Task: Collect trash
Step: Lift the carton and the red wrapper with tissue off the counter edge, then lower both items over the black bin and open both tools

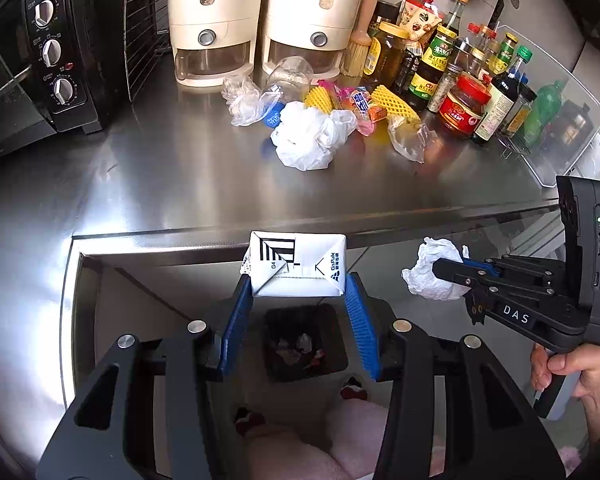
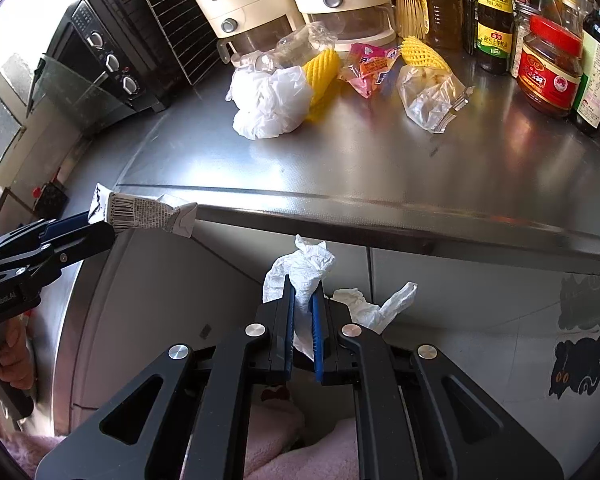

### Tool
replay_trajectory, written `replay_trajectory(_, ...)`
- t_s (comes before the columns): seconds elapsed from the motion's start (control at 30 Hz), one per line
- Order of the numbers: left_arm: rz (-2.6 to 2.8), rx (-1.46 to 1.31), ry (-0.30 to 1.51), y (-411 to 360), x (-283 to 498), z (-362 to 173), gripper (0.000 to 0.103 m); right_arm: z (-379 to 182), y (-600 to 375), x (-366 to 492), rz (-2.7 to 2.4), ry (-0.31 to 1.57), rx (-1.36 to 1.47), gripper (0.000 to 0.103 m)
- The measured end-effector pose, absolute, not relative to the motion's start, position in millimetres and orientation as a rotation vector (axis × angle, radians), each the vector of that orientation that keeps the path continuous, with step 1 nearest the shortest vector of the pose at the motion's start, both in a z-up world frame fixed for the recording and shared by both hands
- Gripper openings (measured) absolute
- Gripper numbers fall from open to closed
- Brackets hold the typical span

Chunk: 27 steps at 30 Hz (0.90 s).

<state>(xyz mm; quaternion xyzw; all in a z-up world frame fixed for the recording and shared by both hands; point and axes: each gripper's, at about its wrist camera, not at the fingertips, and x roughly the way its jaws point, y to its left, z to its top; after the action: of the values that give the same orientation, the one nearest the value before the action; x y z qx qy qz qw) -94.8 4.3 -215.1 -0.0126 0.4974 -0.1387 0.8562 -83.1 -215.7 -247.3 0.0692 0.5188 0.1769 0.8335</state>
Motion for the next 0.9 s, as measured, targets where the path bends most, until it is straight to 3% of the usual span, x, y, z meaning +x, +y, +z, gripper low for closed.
replay_trajectory(0.53,-0.315,-0.022,1.106,-7.8,-105.2,-235.9,0.045,-265.0,-219.9,-97.2,0.365,1.144,0.158,0.009)
replay_trajectory(0.9,-0.326,-0.038,1.235,-15.4,-112.4,-295.7,0.045,-304.0,-220.1,-103.6,0.348,1.231,0.171,0.009)
